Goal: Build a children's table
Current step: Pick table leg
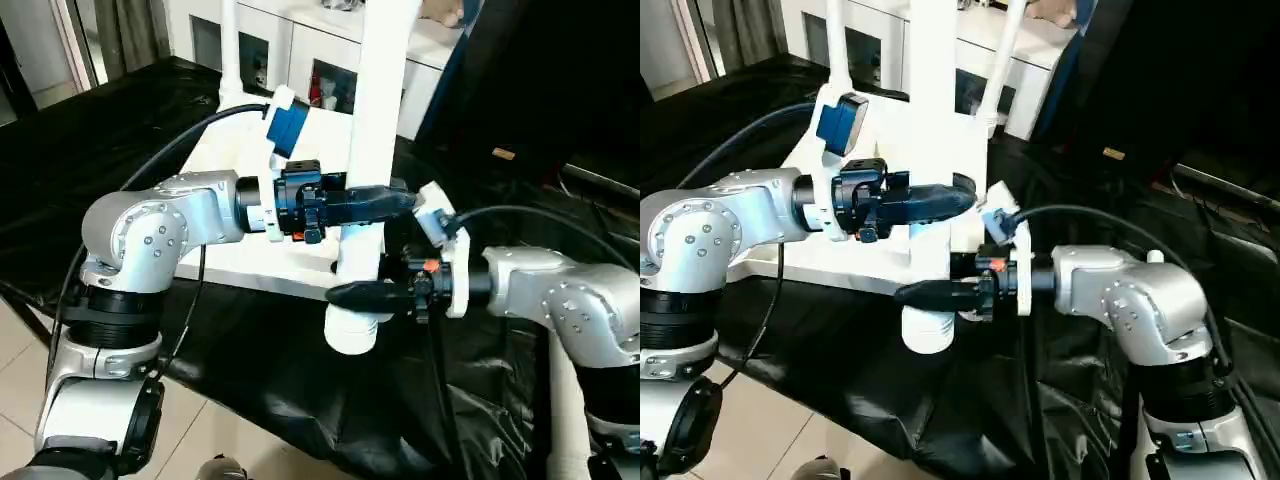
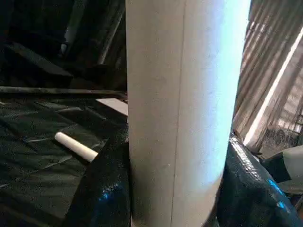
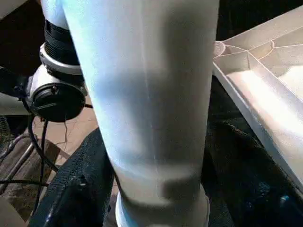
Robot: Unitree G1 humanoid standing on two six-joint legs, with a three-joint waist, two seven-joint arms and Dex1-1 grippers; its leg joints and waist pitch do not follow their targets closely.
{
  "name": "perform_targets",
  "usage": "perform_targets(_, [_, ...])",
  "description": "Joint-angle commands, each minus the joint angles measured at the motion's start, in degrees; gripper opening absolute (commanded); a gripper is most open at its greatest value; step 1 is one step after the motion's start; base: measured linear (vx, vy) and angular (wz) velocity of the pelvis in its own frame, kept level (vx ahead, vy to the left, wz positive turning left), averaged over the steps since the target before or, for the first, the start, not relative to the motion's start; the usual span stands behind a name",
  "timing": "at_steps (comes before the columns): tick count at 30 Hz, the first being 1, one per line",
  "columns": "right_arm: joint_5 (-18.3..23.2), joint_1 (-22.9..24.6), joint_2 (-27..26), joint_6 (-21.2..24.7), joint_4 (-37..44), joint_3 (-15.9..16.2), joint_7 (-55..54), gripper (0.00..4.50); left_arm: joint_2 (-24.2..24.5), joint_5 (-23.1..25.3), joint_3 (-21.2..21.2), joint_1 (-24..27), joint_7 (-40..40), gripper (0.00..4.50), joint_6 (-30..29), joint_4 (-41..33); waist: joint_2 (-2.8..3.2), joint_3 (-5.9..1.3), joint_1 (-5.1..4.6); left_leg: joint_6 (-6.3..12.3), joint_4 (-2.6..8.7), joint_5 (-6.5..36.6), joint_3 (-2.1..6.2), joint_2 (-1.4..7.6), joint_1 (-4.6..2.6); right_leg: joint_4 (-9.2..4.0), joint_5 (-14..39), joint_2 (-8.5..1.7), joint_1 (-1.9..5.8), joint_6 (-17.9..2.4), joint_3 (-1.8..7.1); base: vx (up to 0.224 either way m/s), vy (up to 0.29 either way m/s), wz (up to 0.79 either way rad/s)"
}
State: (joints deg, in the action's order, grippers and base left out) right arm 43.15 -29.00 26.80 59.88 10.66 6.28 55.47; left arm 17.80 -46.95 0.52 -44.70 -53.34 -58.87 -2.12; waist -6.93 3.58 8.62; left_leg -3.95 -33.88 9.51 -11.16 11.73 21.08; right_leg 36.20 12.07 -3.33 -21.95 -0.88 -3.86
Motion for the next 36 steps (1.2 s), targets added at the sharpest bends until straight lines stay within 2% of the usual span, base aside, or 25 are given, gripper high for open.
perform_targets(1, [-0.4, 0.8, 0.6, -0.3, 0.0, 0.1, -0.2, 2.77, -0.5, -0.5, 0.9, -1.7, -0.7, 1.86, 0.6, -0.3, 0.97, -3.98, 0.15, -4.75, 3.57, 7.0, 1.14, 1.85, -1.08, -3.96, 6.6, -4.91, 2.53, -7.1, 2.98, 0.000, 0.000, 0.00])
perform_targets(3, [-0.2, 0.9, 0.4, -0.4, -0.2, 0.0, -0.3, 2.66, -0.6, -0.5, 0.8, -1.7, -0.7, 1.86, 0.8, 0.0, 0.93, -3.96, 0.15, -4.76, 3.58, 7.4, 1.15, 1.84, -1.08, -3.98, 6.9, -4.92, 2.53, -7.1, 2.97, 0.000, 0.000, 0.00])
perform_targets(4, [-0.1, 0.9, 0.2, -0.5, -0.4, -0.1, -0.5, 2.50, -0.6, -0.4, 0.8, -1.8, -0.8, 1.86, 0.9, 0.1, 1.13, -4.00, 0.16, -4.84, 3.58, 7.4, 1.18, 1.86, -1.11, -3.97, 6.9, -4.94, 2.55, -7.1, 2.97, 0.000, 0.000, 0.00])
perform_targets(8, [0.0, 1.0, -0.1, -0.7, -0.5, -0.3, -0.8, 2.16, -0.5, -0.5, 0.6, -1.8, -0.9, 1.86, 0.8, 0.1, 1.05, -4.02, 0.14, -4.87, 3.56, 7.2, 1.17, 1.88, -1.15, -3.83, 5.8, -4.90, 2.53, -7.6, 2.94, 0.000, 0.000, 0.00])
perform_targets(9, [0.0, 1.0, -0.1, -0.7, -0.6, -0.3, -0.8, 2.16, -0.5, -0.5, 0.6, -1.8, -0.9, 1.86, 0.8, 0.1, 1.54, -4.03, 0.20, -4.99, 3.59, 7.4, 1.22, 1.89, -1.19, -3.79, 5.8, -4.94, 2.50, -7.6, 2.94, 0.000, 0.000, 0.00])
perform_targets(10, [0.0, 1.1, -0.2, -0.8, -0.6, -0.5, -1.0, 2.07, -0.4, -0.6, 0.7, -1.8, -1.2, 1.86, 0.8, 0.1, 1.36, -4.05, 0.10, -4.97, 3.58, 7.5, 1.18, 1.89, -1.17, -3.85, 5.6, -4.88, 2.53, -7.7, 2.95, 0.000, 0.000, 0.00])
perform_targets(13, [0.1, 1.2, -0.4, -1.1, -0.6, -1.0, -1.4, 2.01, 0.1, 1.0, 1.8, -1.5, -1.2, 1.86, 2.2, -0.2, 1.44, -4.06, 0.15, -5.13, 3.58, 7.7, 1.20, 1.87, -1.19, -3.86, 5.3, -4.88, 2.57, -7.8, 2.96, 0.000, 0.000, 0.00])
perform_targets(15, [0.0, 1.3, -0.7, -1.5, -0.7, -1.4, -1.8, 1.98, 0.1, 0.2, 1.9, -1.7, -1.7, 2.42, 1.2, 0.2, 1.44, -4.05, 0.14, -5.24, 3.61, 7.9, 1.22, 1.90, -1.21, -3.78, 5.3, -4.87, 2.57, -7.8, 2.93, 0.000, 0.000, 0.00])
perform_targets(16, [0.0, 1.3, -0.7, -1.5, -0.7, -1.4, -1.8, 1.97, 0.1, 0.2, 1.9, -1.7, -1.7, 2.56, 1.2, 0.2, 1.44, -4.08, 0.14, -5.26, 3.59, 7.9, 1.21, 1.89, -1.24, -3.80, 5.2, -4.87, 2.56, -7.8, 2.92, 0.000, 0.000, 0.00])
perform_targets(18, [-0.3, 1.4, -1.3, -2.3, -0.9, -2.0, -2.6, 1.97, -0.5, -0.8, 1.1, -1.7, -1.2, 2.56, 0.5, 0.6, 1.42, -4.06, 0.08, -5.27, 3.61, 7.9, 1.20, 1.89, -1.18, -3.78, 5.2, -4.91, 2.57, -8.1, 2.92, 0.000, 0.000, 0.00])
perform_targets(20, [-0.8, 1.5, -2.2, -3.3, -1.5, -2.8, -4.0, 1.95, -2.0, -0.2, -0.3, -1.3, 0.5, 2.83, 3.0, 1.4, 1.60, -4.09, 0.05, -5.38, 3.58, 8.0, 1.21, 1.86, -1.15, -3.82, 4.9, -4.91, 2.57, -8.3, 2.93, 0.000, 0.000, 0.00])
perform_targets(22, [-1.1, 1.6, -3.0, -4.0, -2.0, -3.4, -5.0, 1.95, -3.9, 1.1, -2.1, -1.1, 2.9, 3.01, 6.8, 2.7, 1.52, -4.08, 0.15, -5.44, 3.55, 8.5, 1.22, 1.87, -1.18, -3.91, 5.4, -5.02, 2.57, -8.3, 2.93, 0.000, 0.000, 0.00])
perform_targets(23, [-1.2, 1.8, -4.4, -5.4, -2.4, -4.7, -6.7, 1.95, -7.6, 3.3, -5.3, -0.9, 7.9, 3.01, 14.6, 4.4, 1.50, -4.02, 0.21, -5.39, 3.58, 8.6, 1.24, 1.89, -1.14, -4.00, 5.5, -4.96, 2.58, -8.4, 2.95, 0.000, 0.000, 0.00])
perform_targets(26, [-0.6, 2.2, -5.8, -6.1, -2.6, -6.1, -8.3, 1.94, -11.0, 3.1, -8.4, -0.4, 12.0, 3.01, 19.3, 4.4, 1.66, -4.16, 0.44, -5.38, 3.56, 9.1, 1.40, 2.02, -1.00, -4.06, 4.8, -5.15, 2.89, -8.4, 2.91, 0.000, 0.000, 0.00])
perform_targets(31, [-0.5, 2.9, -7.6, -7.5, -2.4, -7.2, -10.5, 1.93, -14.2, 0.5, -10.8, 0.4, 13.7, 3.01, 21.0, 1.9, 1.63, -4.15, 0.25, -4.97, 3.58, 8.8, 1.38, 1.93, -1.06, -4.01, 4.3, -4.98, 2.80, -7.8, 2.85, 0.000, 0.000, 0.00])
perform_targets(33, [-0.6, 3.2, -8.7, -8.7, -2.5, -7.9, -12.0, 1.93, -16.2, -0.4, -12.0, 0.3, 15.2, 3.01, 23.0, 1.3, 1.69, -4.09, 0.07, -5.01, 3.57, 9.1, 1.36, 1.97, -1.02, -4.10, 4.3, -5.05, 2.76, -8.3, 2.87, 0.000, 0.000, 0.00])
perform_targets(36, [-2.2, 2.5, -12.6, -12.1, -4.5, -11.0, -18.1, 1.93, -18.1, -2.3, -14.5, -0.7, 18.3, 3.01, 24.6, 2.6, 1.80, -4.02, -0.06, -5.16, 3.62, 9.8, 1.33, 1.96, -1.08, -4.17, 5.2, -5.05, 2.46, -8.1, 2.90, 0.000, 0.000, 0.00])
